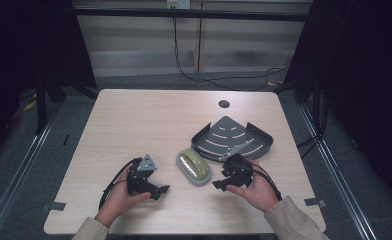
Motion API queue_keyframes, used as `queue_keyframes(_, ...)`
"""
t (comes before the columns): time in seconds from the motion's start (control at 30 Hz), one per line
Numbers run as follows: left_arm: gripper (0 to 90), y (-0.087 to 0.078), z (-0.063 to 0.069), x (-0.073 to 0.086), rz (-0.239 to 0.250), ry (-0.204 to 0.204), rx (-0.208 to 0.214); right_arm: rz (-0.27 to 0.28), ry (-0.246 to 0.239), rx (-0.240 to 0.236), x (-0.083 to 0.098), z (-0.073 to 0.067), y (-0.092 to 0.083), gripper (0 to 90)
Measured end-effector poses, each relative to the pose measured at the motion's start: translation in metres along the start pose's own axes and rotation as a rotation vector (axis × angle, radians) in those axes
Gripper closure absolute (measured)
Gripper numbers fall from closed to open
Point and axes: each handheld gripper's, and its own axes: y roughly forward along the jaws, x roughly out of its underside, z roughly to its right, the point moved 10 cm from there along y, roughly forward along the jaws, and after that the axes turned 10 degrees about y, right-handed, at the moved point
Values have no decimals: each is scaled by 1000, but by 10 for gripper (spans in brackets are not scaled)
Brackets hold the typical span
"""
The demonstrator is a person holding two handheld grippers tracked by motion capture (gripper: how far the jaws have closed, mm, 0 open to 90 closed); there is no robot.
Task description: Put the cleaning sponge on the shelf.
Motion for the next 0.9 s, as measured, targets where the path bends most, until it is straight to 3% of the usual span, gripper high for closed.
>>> queue_keyframes(0.07,0,0,0,0,-1,0,0,-29,-16,22,-7,-2,1,448)
queue_keyframes(0.13,0,0,0,0,-1,0,1,-49,-17,16,-17,-7,3,463)
queue_keyframes(0.53,0,1,0,-1,5,-5,-3,-101,-58,40,-46,-11,7,475)
queue_keyframes(0.8,0,1,0,-2,10,-5,-1,-183,-40,60,-56,-8,8,480)
queue_keyframes(0.9,0,1,0,-2,10,-4,-1,-185,-30,59,-60,-10,8,483)
